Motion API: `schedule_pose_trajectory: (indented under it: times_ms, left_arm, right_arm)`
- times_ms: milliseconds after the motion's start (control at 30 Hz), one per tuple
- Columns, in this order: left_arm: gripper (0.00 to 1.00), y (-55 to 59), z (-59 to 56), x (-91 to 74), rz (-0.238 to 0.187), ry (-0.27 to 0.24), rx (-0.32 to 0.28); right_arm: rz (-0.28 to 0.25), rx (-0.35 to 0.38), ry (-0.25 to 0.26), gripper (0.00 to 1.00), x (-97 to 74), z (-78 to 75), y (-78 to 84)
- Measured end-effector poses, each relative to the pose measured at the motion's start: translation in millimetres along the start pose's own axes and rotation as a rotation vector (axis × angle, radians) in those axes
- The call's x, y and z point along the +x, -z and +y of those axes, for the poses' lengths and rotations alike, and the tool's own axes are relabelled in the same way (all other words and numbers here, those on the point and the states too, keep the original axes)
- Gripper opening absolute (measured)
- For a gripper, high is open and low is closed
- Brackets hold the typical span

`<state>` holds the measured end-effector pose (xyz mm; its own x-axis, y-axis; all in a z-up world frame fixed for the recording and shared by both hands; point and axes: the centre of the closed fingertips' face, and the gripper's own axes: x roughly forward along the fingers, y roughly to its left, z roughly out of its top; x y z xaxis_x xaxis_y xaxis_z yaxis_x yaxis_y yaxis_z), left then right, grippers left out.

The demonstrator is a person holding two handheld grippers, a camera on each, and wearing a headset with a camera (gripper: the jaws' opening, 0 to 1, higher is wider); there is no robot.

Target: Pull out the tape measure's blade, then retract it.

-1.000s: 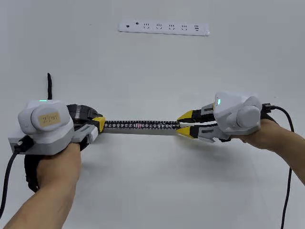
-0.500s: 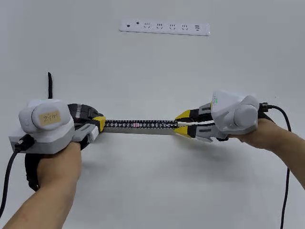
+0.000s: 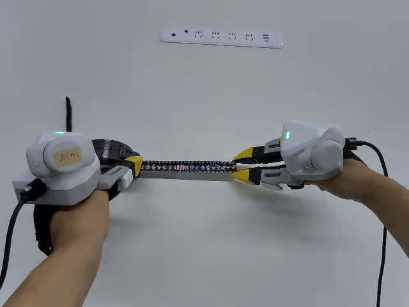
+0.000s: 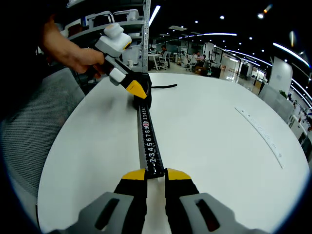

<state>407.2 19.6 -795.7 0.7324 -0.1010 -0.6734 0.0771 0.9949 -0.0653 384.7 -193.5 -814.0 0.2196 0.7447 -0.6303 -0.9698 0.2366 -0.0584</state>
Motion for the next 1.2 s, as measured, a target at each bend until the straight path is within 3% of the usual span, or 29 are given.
schedule_pose_trajectory:
  times_ms: [1200]
  left_arm:
    - [0.58,0.8,0.9,0.3,0.012,0.013,0.005]
  right_arm:
    - [-0.013,0.006,-0.014,0.12,15.4,3.8,-11.3]
